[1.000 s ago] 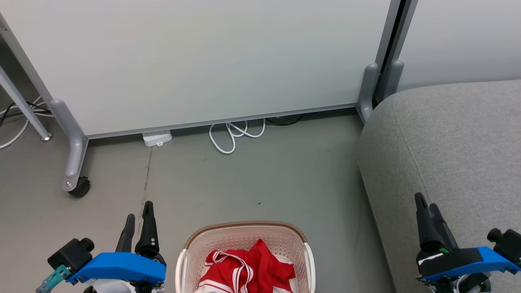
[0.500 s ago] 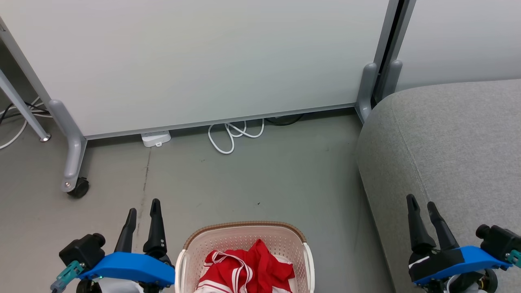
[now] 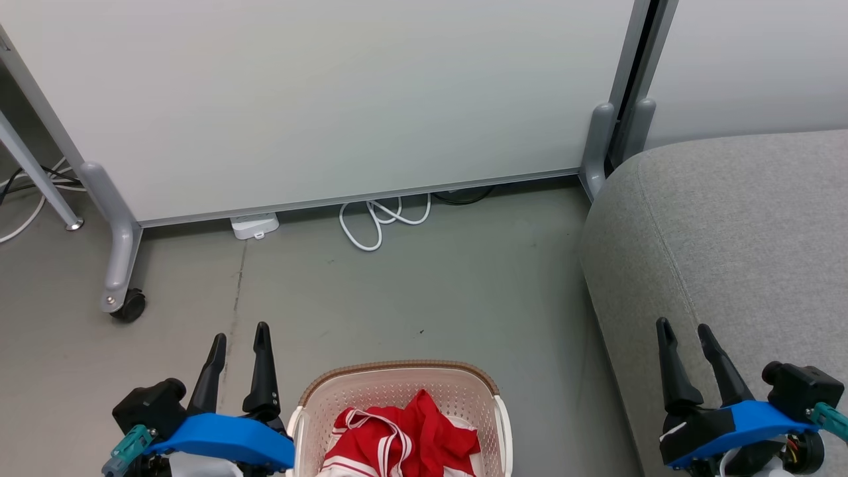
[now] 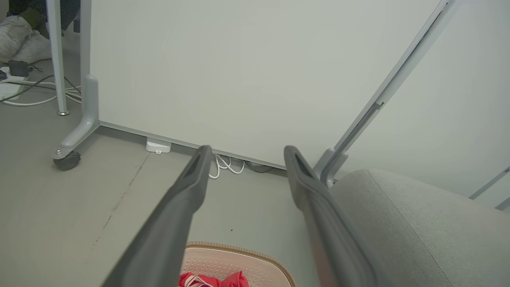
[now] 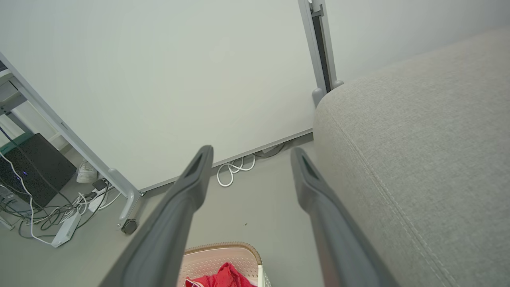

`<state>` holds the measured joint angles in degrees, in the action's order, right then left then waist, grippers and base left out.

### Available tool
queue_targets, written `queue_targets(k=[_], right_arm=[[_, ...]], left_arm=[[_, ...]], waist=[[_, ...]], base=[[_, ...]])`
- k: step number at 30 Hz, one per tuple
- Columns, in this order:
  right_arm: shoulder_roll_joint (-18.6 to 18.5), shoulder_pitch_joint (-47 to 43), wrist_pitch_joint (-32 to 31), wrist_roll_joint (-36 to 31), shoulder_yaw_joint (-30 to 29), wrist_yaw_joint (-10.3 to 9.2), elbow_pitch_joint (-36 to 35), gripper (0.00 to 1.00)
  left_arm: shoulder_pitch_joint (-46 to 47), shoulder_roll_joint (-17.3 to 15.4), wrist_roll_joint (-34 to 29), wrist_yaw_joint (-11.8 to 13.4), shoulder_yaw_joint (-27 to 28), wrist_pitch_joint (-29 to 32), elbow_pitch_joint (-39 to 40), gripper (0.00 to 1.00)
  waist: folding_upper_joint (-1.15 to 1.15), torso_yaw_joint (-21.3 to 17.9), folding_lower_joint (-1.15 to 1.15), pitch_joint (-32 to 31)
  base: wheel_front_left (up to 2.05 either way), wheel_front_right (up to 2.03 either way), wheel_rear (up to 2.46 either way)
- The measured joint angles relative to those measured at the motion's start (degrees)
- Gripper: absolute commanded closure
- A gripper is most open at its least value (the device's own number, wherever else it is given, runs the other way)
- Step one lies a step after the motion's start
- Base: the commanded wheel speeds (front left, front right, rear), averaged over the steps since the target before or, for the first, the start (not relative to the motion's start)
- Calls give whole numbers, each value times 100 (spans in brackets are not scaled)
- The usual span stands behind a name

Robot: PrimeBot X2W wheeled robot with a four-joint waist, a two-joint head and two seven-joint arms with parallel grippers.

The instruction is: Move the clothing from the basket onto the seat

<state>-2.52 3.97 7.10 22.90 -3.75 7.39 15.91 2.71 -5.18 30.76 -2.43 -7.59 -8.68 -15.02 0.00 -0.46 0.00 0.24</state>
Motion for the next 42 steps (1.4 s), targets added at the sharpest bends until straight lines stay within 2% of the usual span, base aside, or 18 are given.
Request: queue_targets(k=[17,42], right_arm=[[-7,22,114,-1048,11,1,-37,0],[-14,47,366,-2100,62,2,43,0]], left_arm=[[-16,53,-757,30,121,-215,-13,0],[-24,188,-1440,-214,296,-510,-181,0]], waist=[[0,-7,0,-5],[0,5,0,-9]], base=[[0,0,0],[0,0,0]])
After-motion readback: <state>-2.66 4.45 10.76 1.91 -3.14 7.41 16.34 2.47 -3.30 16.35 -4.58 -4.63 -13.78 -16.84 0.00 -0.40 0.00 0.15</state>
